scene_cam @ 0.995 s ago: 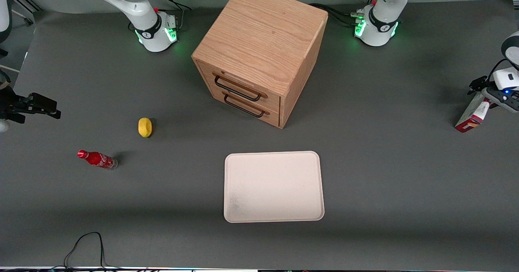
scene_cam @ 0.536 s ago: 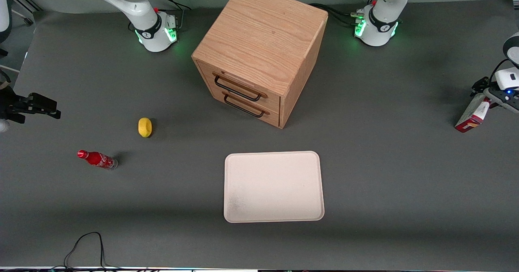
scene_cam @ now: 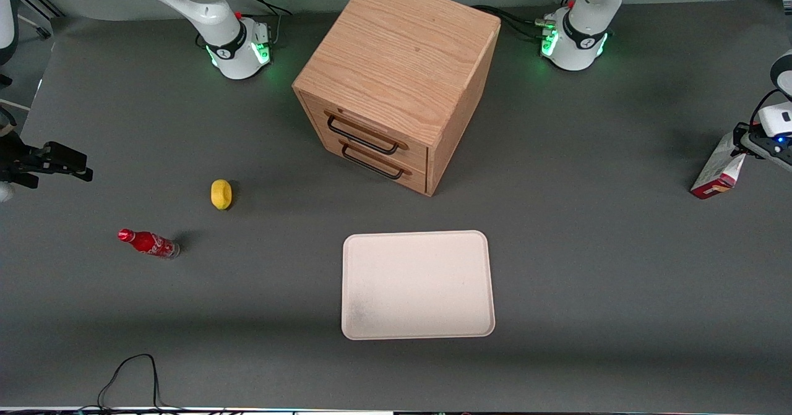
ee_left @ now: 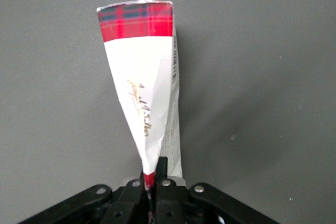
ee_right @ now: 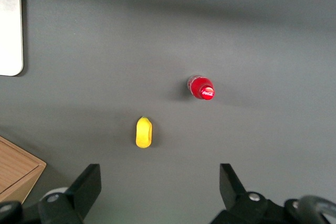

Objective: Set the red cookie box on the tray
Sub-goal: 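Lift the cookie box upright with the left gripper, then carry the box over the white tray's edge with the left gripper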

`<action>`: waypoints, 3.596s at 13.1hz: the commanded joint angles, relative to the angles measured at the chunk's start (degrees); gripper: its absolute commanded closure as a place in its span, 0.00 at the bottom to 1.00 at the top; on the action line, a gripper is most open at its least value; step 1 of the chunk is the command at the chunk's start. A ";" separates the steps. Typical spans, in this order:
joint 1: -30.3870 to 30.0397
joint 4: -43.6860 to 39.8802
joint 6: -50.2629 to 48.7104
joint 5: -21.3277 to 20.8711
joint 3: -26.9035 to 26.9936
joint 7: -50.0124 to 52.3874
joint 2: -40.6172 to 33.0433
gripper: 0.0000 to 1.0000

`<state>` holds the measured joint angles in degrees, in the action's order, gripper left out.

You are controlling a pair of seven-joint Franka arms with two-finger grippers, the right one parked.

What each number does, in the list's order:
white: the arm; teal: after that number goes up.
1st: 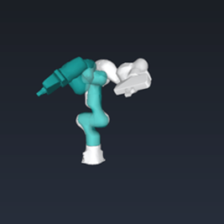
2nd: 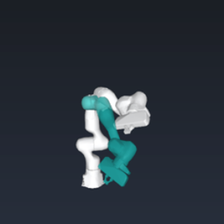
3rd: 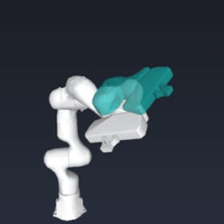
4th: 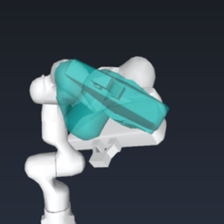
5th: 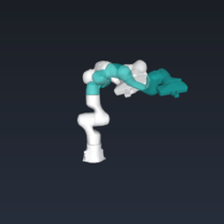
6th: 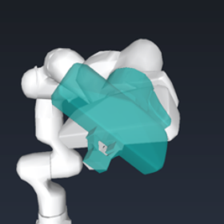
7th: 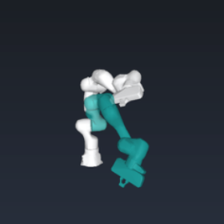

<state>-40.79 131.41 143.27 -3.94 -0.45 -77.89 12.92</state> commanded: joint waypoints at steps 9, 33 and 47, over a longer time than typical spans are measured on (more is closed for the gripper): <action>3.17 -13.63 -24.94 0.43 -0.25 13.78 -8.42 1.00; 47.35 -53.60 -52.74 4.82 -1.04 82.95 6.74 1.00; 68.04 -74.55 -44.75 6.67 -0.95 110.33 29.78 1.00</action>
<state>26.78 59.94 97.45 2.61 -2.39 32.24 39.20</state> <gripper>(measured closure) 0.965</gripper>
